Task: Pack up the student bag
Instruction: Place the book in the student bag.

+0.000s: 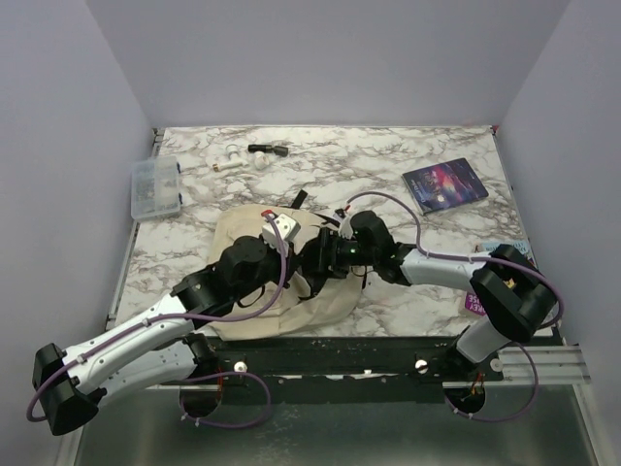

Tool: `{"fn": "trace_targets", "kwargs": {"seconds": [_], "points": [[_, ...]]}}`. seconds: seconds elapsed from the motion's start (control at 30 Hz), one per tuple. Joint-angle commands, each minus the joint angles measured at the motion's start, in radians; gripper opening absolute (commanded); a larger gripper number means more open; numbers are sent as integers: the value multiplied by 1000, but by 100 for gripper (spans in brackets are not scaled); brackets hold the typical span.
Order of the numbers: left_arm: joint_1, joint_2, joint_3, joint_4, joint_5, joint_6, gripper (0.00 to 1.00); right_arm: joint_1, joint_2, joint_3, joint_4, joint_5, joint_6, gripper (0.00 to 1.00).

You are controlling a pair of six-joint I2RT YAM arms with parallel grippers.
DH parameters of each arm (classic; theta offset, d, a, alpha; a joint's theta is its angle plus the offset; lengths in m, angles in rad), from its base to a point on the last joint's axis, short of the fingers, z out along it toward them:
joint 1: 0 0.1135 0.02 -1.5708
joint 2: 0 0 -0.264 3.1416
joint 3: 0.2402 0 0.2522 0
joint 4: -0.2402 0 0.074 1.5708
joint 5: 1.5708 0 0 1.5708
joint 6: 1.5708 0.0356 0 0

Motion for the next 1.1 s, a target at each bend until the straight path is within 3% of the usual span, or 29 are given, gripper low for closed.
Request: {"fn": "trace_targets", "kwargs": {"seconds": [0.0,0.1,0.23,0.43,0.5,0.6,0.83,0.97,1.07], "points": [[-3,-40,-19,15,8,-39,0,-3,5,-31,53,25,14,66],[-3,-34,-12,16,32,-47,0,14,91,-27,221,6,102,52],[-3,-20,4,4,23,-56,0,42,152,40,229,21,132,44],[-3,-22,-17,8,27,-70,0,22,-55,14,-143,191,-49,60],[-3,-11,-24,7,24,-66,0,16,-94,-41,-130,174,-66,70],[-3,3,-33,11,4,-70,0,15,-75,-131,-2,133,-53,70],[-3,29,-32,12,46,-124,0,28,100,-50,167,124,7,53],[-3,40,-59,26,4,-165,0,54,206,133,235,54,64,30],[-3,49,-70,27,-15,-196,0,47,232,163,314,34,141,29]]}}
